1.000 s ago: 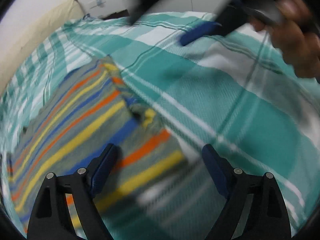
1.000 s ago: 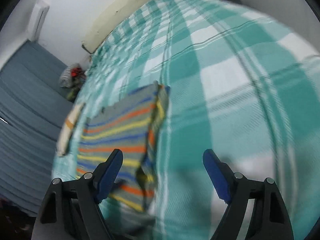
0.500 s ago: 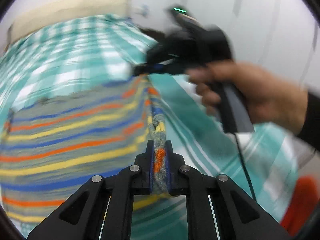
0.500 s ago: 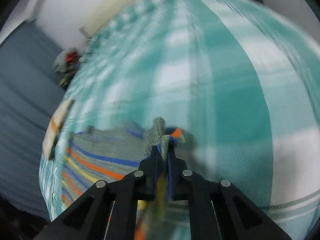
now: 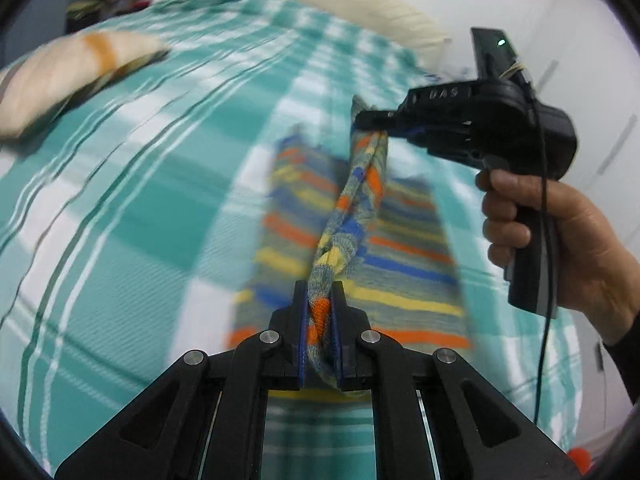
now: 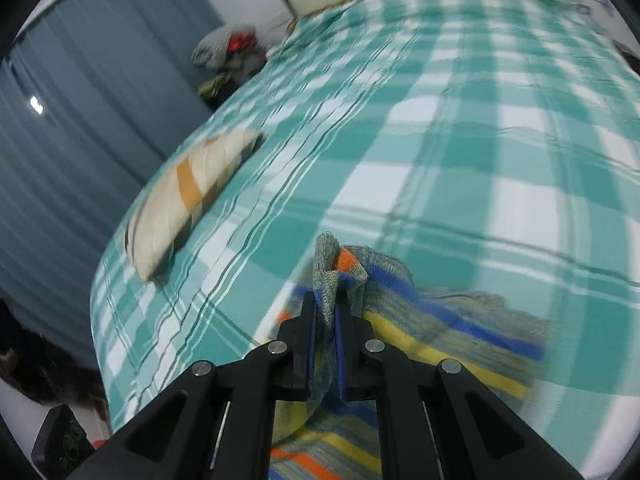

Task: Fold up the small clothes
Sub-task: 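Fold the sweater in half with both tools and release it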

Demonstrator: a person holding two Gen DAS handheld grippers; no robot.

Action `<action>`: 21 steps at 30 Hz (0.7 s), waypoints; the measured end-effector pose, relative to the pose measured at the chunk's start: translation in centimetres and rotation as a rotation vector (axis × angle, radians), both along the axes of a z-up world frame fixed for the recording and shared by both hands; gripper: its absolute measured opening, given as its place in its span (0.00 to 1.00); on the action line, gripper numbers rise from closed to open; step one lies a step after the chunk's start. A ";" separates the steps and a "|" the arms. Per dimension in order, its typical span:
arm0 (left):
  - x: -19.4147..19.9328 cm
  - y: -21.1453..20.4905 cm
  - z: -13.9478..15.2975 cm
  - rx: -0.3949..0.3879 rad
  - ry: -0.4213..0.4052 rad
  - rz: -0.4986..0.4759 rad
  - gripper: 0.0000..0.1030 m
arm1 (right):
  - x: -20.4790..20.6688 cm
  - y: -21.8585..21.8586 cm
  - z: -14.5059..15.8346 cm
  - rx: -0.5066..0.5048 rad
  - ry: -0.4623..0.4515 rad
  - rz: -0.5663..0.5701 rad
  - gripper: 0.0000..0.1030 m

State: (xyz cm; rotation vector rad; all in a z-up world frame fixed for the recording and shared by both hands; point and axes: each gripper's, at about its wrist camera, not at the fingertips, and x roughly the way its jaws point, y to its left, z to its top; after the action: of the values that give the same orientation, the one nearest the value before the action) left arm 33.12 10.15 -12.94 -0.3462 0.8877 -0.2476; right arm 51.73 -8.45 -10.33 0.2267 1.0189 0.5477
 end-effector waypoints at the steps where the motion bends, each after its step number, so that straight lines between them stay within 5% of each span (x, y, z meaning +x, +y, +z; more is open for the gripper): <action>1: 0.1 0.6 -0.9 0.005 0.018 0.018 0.09 | 0.2 0.8 -0.9 0.020 0.006 0.009 0.09; 5: 0.2 1.5 -2.5 0.019 0.096 0.056 0.39 | -0.3 2.0 -3.1 0.081 0.031 0.019 0.48; 7: -0.6 2.6 -1.3 -0.008 0.061 0.080 0.50 | -1.5 0.0 -2.2 0.120 -0.003 -0.028 0.48; 11: -0.6 2.2 0.8 -0.026 -0.017 0.027 0.51 | -6.5 -4.7 0.7 0.053 -0.098 -0.037 0.40; 12: -0.2 1.7 1.0 -0.017 -0.024 0.007 0.51 | -7.9 -5.3 1.2 0.022 -0.111 -0.019 0.32; 15: 1.2 -0.9 -0.3 0.092 -0.003 -0.046 0.45 | -13.4 -5.5 1.3 -0.043 -0.125 0.080 0.29; 17: 1.2 -1.4 -2.4 0.167 0.085 -0.044 0.30 | -16.6 -4.1 0.0 -0.044 -0.112 0.176 0.27; 20: 0.0 -0.9 -3.2 0.211 0.111 -0.051 0.39 | -19.4 -2.0 -6.3 -0.195 0.021 0.234 0.27; 21: -0.3 -0.6 -2.6 0.219 0.120 -0.054 0.44 | -20.4 -2.1 -7.2 -0.208 -0.004 0.222 0.26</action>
State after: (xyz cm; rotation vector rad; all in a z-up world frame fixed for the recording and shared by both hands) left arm 32.82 9.55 -15.58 -0.1342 1.0334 -0.1786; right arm 31.36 -10.58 -17.53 -0.0725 1.0960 0.6369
